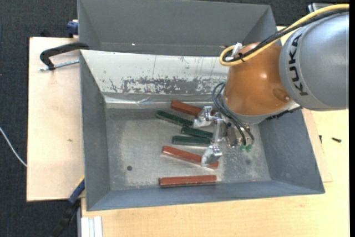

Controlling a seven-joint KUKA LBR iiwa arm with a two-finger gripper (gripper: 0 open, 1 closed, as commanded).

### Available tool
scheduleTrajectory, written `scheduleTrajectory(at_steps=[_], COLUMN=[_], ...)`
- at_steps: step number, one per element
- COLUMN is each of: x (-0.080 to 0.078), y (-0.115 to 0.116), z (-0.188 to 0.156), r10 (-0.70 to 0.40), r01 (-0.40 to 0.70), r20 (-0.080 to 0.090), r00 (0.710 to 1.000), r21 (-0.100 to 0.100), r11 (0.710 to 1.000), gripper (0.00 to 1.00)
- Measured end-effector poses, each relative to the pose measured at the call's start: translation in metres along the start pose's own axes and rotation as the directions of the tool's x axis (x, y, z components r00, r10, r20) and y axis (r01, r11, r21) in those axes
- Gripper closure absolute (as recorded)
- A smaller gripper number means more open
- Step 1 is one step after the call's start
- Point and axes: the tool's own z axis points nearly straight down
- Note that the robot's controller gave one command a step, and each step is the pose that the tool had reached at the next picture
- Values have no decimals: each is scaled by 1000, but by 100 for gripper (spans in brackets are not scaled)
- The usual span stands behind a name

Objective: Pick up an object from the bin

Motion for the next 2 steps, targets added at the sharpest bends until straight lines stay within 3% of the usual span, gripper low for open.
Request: scheduleTrajectory(at_steps=[1, 2], x=[4, -4], y=[1, 0], z=[46, 48], r10=[159, 103], r01=[-159, -103], r20=[22, 51], r00=[987, 993], r21=[-5, -6], r11=[987, 995], gripper=[0, 100])
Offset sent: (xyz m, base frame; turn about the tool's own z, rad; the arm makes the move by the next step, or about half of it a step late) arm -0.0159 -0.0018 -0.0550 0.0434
